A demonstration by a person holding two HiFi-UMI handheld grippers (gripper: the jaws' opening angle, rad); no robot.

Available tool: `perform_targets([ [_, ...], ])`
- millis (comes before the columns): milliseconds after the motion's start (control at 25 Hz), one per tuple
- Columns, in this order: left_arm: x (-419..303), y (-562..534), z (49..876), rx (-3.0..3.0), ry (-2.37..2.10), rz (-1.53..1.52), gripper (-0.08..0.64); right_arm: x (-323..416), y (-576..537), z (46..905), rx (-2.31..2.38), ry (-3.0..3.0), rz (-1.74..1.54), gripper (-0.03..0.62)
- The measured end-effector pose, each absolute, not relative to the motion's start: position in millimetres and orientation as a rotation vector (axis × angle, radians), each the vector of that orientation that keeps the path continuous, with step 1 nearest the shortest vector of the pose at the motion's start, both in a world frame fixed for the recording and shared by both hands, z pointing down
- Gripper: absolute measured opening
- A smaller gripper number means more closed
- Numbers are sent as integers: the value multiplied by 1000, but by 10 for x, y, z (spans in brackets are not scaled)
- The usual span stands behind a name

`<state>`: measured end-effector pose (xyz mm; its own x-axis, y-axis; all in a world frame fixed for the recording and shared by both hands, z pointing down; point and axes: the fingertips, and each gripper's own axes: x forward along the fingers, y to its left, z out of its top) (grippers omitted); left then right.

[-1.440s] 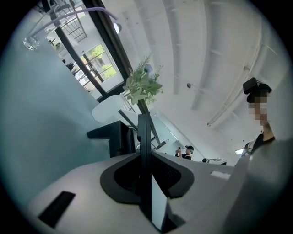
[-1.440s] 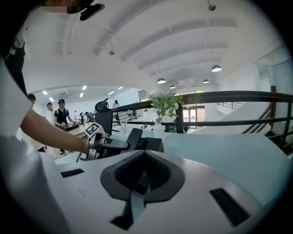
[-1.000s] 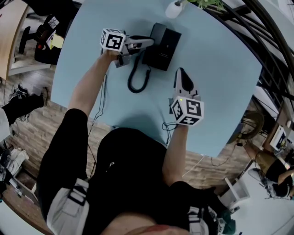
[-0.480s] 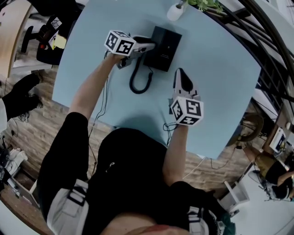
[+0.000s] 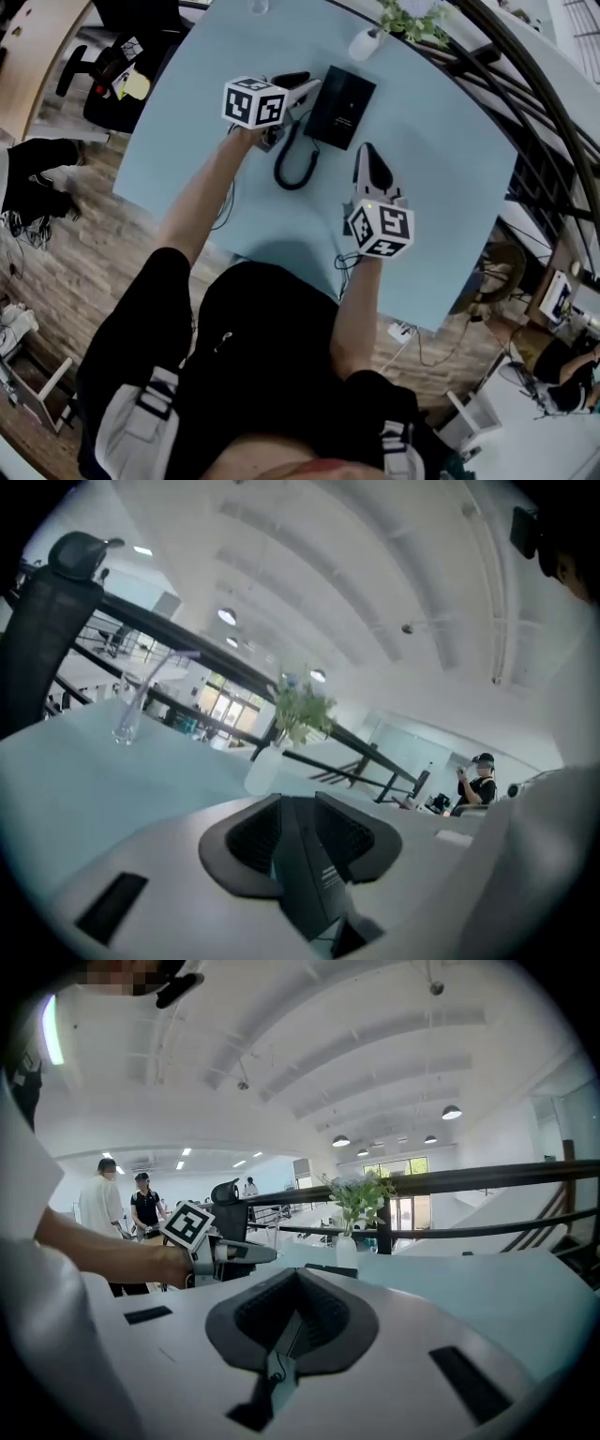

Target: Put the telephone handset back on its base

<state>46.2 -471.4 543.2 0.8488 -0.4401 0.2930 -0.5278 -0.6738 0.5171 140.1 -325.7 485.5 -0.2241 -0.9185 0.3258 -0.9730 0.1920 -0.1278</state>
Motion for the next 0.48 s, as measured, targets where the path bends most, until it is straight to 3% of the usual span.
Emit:
perform_targets([
  [240, 50, -4495, 4336, 2521, -923, -118, 17, 1124, -3197, 4526, 1859, -2351, 360, -8],
  [480, -302, -4061, 3646, 2678, -1150, -148, 2, 895, -3226, 4088, 1927, -2406, 224, -8],
])
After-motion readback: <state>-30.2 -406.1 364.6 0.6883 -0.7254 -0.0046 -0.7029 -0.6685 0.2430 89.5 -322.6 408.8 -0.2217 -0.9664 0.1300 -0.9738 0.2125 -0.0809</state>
